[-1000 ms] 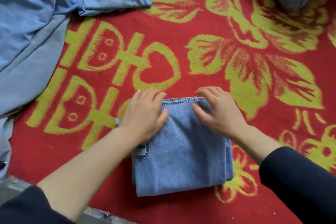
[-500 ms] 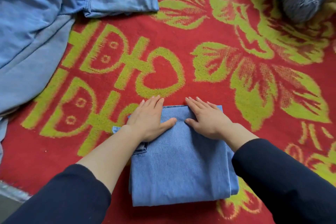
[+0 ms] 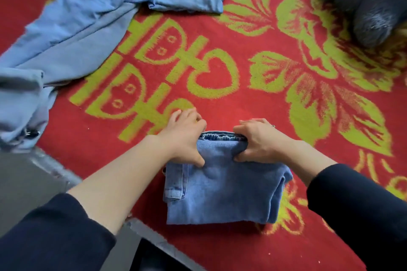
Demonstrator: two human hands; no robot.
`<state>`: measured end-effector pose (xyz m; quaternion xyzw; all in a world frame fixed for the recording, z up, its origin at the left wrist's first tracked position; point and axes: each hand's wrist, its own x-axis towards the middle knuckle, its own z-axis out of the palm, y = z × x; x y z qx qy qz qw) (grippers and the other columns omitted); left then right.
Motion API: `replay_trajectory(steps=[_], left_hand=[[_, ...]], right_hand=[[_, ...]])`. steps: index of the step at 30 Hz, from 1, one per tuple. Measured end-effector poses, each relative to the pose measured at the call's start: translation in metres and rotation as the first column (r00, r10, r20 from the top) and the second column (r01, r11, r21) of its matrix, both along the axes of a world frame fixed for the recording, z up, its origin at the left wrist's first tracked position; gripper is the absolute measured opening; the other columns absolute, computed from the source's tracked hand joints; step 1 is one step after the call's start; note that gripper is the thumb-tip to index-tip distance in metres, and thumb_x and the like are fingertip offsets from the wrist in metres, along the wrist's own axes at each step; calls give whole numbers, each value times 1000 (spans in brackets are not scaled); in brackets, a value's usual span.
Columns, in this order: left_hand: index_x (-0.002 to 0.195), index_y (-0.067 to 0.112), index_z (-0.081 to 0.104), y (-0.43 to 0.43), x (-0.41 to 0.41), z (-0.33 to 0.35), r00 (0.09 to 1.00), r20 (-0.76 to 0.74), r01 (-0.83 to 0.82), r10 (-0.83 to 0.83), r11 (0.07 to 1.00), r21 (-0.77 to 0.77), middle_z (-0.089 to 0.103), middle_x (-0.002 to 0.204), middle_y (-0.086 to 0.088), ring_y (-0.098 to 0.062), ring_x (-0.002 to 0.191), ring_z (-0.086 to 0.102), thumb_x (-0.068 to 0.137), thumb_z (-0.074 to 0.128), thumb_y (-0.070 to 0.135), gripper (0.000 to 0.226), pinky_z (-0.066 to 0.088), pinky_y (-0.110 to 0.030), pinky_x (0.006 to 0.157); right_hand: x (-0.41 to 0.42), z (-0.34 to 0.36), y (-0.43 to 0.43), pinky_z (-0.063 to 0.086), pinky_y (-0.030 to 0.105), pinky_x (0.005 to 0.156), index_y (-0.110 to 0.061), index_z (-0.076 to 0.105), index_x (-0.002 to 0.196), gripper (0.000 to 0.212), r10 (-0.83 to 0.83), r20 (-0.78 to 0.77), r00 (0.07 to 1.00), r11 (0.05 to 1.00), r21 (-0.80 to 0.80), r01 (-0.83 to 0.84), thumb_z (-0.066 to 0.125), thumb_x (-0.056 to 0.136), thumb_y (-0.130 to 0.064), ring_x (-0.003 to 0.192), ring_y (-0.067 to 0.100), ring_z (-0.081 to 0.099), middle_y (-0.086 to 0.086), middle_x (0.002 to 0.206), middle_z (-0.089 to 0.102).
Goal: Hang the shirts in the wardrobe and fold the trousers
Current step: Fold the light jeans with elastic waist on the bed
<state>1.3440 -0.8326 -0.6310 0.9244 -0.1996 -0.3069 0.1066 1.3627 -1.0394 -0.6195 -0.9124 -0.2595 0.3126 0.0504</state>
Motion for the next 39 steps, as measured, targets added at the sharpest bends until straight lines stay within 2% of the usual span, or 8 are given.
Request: replay_trajectory(steps=[3,5,8,13,21,25,32,39], left_hand=[[93,19,28,5,-40,19,1000,22,20,-20,1000,-12,54,81,2,-22,94,54,67,69,40,53,25,-40,111],[89,19,25,18,-64,33,996,44,-71,73,997,-29,46,66,2,-24,70,49,67,68,36,51,46,-38,76],[88,21,25,51,-103,55,970,128,-199,205,978,-56,43,65,4,-21,57,41,65,66,36,49,29,-33,48],[94,26,28,134,-185,86,860,235,-443,452,892,-93,43,69,7,-24,67,45,63,64,34,48,33,-32,55],[112,34,43,312,-359,75,707,134,-700,695,714,-15,55,92,15,-15,96,54,68,62,37,47,38,-29,65],[117,34,47,396,-463,59,592,101,-802,799,597,-13,60,107,14,-13,104,52,70,58,35,48,47,-31,73],[109,29,52,523,-639,46,373,157,-928,915,368,56,60,106,12,-12,106,52,71,54,26,39,45,-29,75],[119,35,47,626,-742,35,205,203,-976,957,184,121,58,110,14,-11,106,50,75,53,25,46,44,-27,75]], right_hand=[[-33,24,13,30,33,60,-21,45,84,27,130,107,986,991,-7,-130,62,75,-41,79,31,56,1,78,62],[-46,43,25,27,32,60,-23,45,86,22,214,176,961,977,-15,-215,58,77,-38,75,29,56,-2,70,57],[-57,69,55,25,30,64,-24,40,76,18,308,243,920,945,35,-326,55,72,-34,58,28,40,-7,51,37],[-89,85,146,32,30,67,-22,42,71,19,427,323,844,858,150,-492,51,58,-34,49,29,47,-4,47,44],[-225,59,367,43,34,67,-23,48,76,25,655,285,700,698,124,-705,62,57,-33,53,32,58,5,53,59],[-308,46,475,27,29,65,-20,52,88,23,767,257,588,589,80,-804,63,73,-33,72,36,61,7,73,67],[-458,27,655,41,32,87,-23,47,120,45,913,191,360,356,58,-933,61,83,-44,107,25,57,0,113,59],[-555,1,795,40,29,87,-23,42,127,49,929,311,199,200,31,-979,63,83,-23,108,22,55,-2,114,57]])
